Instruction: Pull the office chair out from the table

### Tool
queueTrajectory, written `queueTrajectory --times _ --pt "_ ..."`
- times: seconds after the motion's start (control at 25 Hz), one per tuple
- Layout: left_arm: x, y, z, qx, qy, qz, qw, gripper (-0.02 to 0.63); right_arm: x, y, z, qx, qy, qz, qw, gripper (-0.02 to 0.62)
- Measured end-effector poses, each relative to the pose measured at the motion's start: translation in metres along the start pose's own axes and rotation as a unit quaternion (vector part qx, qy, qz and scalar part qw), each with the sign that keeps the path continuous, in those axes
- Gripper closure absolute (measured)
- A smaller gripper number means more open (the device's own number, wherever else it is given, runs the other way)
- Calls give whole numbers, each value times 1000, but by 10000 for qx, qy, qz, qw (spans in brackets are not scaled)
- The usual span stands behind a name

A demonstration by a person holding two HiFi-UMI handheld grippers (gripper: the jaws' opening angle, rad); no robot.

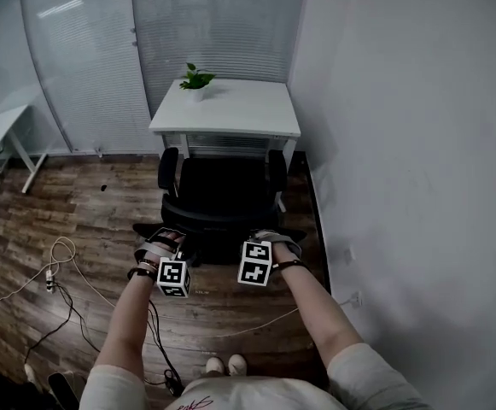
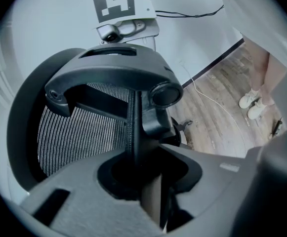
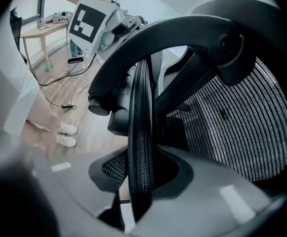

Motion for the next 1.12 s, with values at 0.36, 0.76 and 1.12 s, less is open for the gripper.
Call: queueTrajectory --times 0.36,0.76,1.12 --pt "21 -6 25 26 57 -4 10000 502 14 -7 -26 10 -5 -4 10000 489" --pt "61 -26 51 6 -6 58 10000 502 42 -14 -68 -17 -71 -18 10000 488" --pt "87 -48 83 -19 -83 45 10000 502 62 -9 -110 -26 -56 -39 10000 486"
Point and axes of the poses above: the fingertips, and each gripper's own axes: x backward along the fingers, z to its right, y out of its underside, the point moved 3 cm from there along x, backward along the fingers, and after that the axes turned 3 degrees about y, right-handed, at the moved point
